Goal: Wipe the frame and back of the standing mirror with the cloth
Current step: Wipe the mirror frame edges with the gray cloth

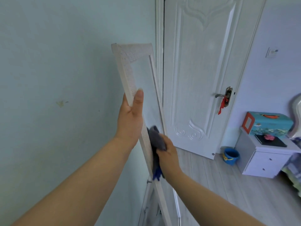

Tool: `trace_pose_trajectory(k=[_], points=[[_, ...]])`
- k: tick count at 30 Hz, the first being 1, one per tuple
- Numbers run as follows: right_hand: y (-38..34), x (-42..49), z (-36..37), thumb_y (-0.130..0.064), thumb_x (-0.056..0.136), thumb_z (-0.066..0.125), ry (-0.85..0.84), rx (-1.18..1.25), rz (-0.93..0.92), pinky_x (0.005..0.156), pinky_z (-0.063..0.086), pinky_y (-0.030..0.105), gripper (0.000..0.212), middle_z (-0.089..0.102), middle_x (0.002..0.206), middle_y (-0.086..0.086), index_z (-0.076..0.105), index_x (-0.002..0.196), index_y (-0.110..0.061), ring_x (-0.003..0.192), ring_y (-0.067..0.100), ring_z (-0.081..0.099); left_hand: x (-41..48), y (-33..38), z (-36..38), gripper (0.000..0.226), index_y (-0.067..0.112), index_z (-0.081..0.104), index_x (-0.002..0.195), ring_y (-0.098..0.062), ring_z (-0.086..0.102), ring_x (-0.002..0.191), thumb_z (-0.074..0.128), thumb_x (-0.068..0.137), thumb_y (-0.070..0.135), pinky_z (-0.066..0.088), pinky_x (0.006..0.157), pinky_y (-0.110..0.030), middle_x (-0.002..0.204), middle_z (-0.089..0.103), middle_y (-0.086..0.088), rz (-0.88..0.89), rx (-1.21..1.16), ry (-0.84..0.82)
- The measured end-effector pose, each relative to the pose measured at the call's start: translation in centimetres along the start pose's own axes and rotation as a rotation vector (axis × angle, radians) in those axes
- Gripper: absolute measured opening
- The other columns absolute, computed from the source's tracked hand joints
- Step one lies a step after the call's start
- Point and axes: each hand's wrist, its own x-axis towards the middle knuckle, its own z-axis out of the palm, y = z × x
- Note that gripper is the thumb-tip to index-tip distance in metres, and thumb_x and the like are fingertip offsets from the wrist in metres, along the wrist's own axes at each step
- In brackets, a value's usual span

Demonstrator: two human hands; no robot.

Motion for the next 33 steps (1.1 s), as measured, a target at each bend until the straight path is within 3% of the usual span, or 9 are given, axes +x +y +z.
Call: trace_pose_trajectory(k=[4,7,11,15,20,23,28,31,33], points=[[-1.3,1.3,0.2,-0.007,0.079,0.042,-0.019,-0.005,-0.151,0.068,0.054,0.034,0.035,0.063,0.089,0.002,0.064,0.084,-0.034,0.082,0.026,0.06,0.2,-0.6,0.2,0.015,0.044,0.053,0.113,0.031,0.053,0.095,0.054,0.099,0.045,0.04,0.084,0.004,0.095,0.061,0.05,0.012,-0.01,0.037],[-6.2,4.2,2.0,-0.013,0.085,0.05,-0.046,0.031,-0.376,0.074,0.05,0.016,0.04,0.063,0.088,-0.015,0.066,0.09,-0.049,0.082,0.003,0.061,0.0,-0.7,0.3,0.026,0.027,0.061,0.119,0.003,0.067,0.103,0.057,0.097,0.04,0.053,0.094,-0.019,0.107,0.072,0.016,0.03,-0.009,0.063],[-9.1,7.5,3.1,-0.019,0.092,0.057,-0.039,0.024,-0.578,0.08,0.05,0.013,0.027,0.061,0.099,-0.018,0.062,0.101,-0.044,0.088,0.007,0.059,-0.1,-0.1,0.3,0.035,0.031,0.057,0.125,0.003,0.067,0.105,0.051,0.093,0.044,0.051,0.086,-0.014,0.112,0.071,0.016,0.07,0.024,0.061],[-3.3,7.5,2.4,-0.013,0.086,0.049,-0.004,-0.065,-0.267,0.083,0.053,0.046,0.035,0.057,0.108,0.02,0.057,0.118,-0.002,0.089,0.025,0.055,0.0,-0.4,0.0,0.013,0.033,0.061,0.108,0.007,0.068,0.093,0.058,0.096,0.036,0.053,0.081,-0.014,0.096,0.073,0.023,0.028,0.033,0.086],[2.3,5.7,-0.5,-0.002,0.093,0.046,0.008,-0.177,0.26,0.103,0.047,0.044,0.059,0.038,0.134,0.008,0.037,0.146,-0.024,0.112,0.026,0.052,-0.2,-0.8,0.1,0.007,0.038,0.055,0.095,0.018,0.064,0.082,0.058,0.093,0.031,0.047,0.081,-0.016,0.074,0.068,0.032,0.017,0.017,0.079],[-0.5,6.5,0.4,-0.004,0.088,0.048,-0.042,-0.179,0.006,0.091,0.047,0.035,0.042,0.042,0.12,0.005,0.049,0.126,-0.021,0.098,0.019,0.049,-0.1,-0.9,0.1,0.01,0.035,0.06,0.097,0.013,0.066,0.082,0.061,0.094,0.025,0.05,0.082,-0.025,0.08,0.07,0.03,0.017,-0.027,0.107],[-7.3,10.3,2.5,-0.013,0.079,0.051,-0.075,-0.152,-0.526,0.086,0.042,0.01,0.055,0.044,0.118,0.009,0.051,0.135,-0.01,0.103,0.017,0.05,-0.2,-0.6,0.3,0.018,0.027,0.064,0.106,-0.016,0.07,0.074,0.059,0.089,0.024,0.059,0.064,-0.033,0.086,0.074,0.005,0.028,-0.079,0.087],[-7.3,13.8,2.7,-0.011,0.082,0.048,-0.077,-0.173,-0.49,0.084,0.039,0.006,0.059,0.042,0.125,0.009,0.045,0.14,-0.013,0.106,0.016,0.049,-0.1,-0.9,0.1,0.02,0.031,0.065,0.104,-0.005,0.07,0.087,0.059,0.089,0.02,0.057,0.072,-0.021,0.091,0.075,0.014,0.042,-0.077,0.098],[-5.6,16.0,1.9,-0.008,0.088,0.047,-0.034,-0.205,-0.277,0.092,0.047,0.023,0.057,0.042,0.133,0.011,0.041,0.144,-0.015,0.112,0.02,0.052,-0.1,-0.9,0.0,0.017,0.029,0.064,0.1,0.002,0.07,0.081,0.059,0.088,0.018,0.054,0.067,-0.014,0.084,0.075,0.018,0.047,-0.065,0.088]])
